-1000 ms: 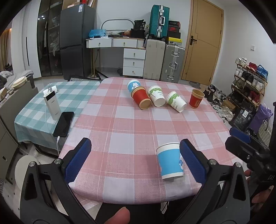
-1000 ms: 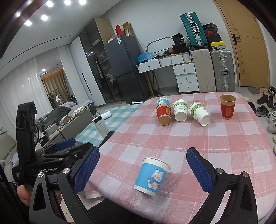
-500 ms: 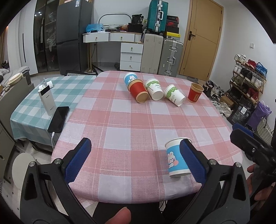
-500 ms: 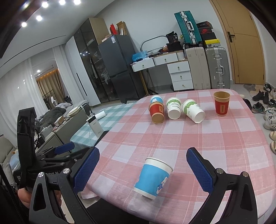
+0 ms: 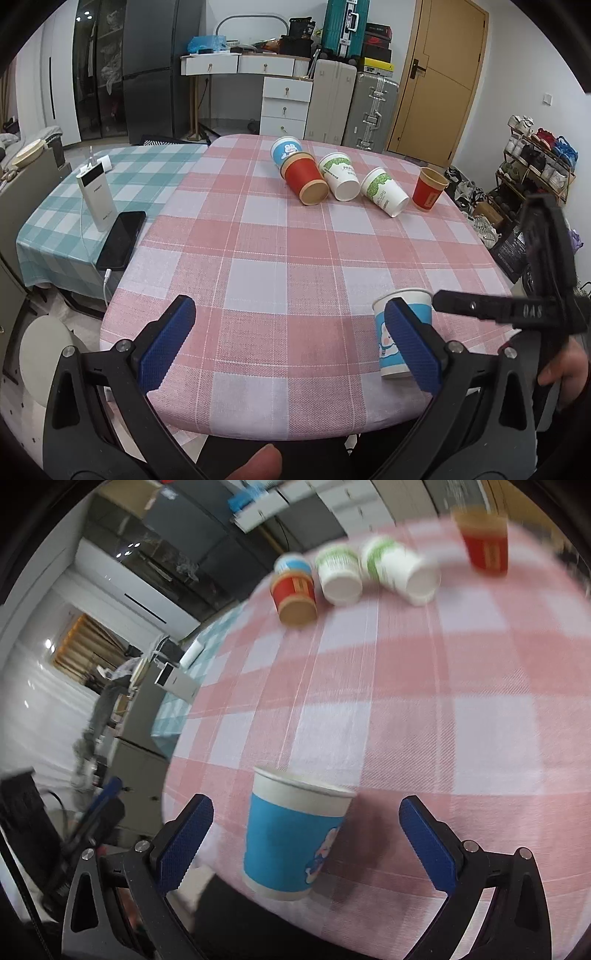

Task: Flip cup upright
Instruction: 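Grasp the blue rabbit cup with the right gripper, then lift and rotate the blue rabbit cup with the right gripper, opening upward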

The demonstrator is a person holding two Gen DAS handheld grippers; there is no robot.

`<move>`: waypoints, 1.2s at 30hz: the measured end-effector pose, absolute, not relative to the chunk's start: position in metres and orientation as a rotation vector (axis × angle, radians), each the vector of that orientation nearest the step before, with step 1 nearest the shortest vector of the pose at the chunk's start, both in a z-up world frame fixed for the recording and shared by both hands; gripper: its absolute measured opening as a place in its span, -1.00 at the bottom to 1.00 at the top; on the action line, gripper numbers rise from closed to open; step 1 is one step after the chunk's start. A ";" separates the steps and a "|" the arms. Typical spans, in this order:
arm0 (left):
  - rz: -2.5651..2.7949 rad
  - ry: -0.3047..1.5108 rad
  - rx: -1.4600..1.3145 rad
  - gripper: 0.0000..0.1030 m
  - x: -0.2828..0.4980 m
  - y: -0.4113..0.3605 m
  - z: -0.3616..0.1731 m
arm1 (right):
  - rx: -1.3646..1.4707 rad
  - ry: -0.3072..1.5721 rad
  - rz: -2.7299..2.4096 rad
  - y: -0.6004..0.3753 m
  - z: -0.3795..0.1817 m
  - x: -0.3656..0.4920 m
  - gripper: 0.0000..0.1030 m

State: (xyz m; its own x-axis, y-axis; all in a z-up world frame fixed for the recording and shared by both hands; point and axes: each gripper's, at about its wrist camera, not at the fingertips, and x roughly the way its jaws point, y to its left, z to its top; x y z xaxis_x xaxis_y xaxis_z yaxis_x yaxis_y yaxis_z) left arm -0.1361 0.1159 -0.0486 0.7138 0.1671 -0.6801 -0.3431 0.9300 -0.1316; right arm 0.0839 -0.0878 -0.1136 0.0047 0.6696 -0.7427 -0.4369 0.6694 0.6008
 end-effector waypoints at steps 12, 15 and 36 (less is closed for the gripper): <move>0.251 0.770 -0.302 0.98 -0.127 0.131 -0.071 | 0.191 1.578 0.905 -0.040 -0.147 0.106 0.29; 0.249 0.775 -0.312 0.98 -0.126 0.134 -0.074 | 0.172 1.559 0.915 -0.036 -0.142 0.105 0.21; 0.267 0.796 -0.338 0.98 -0.121 0.134 -0.078 | -0.043 0.843 0.592 -0.064 -0.085 0.133 0.19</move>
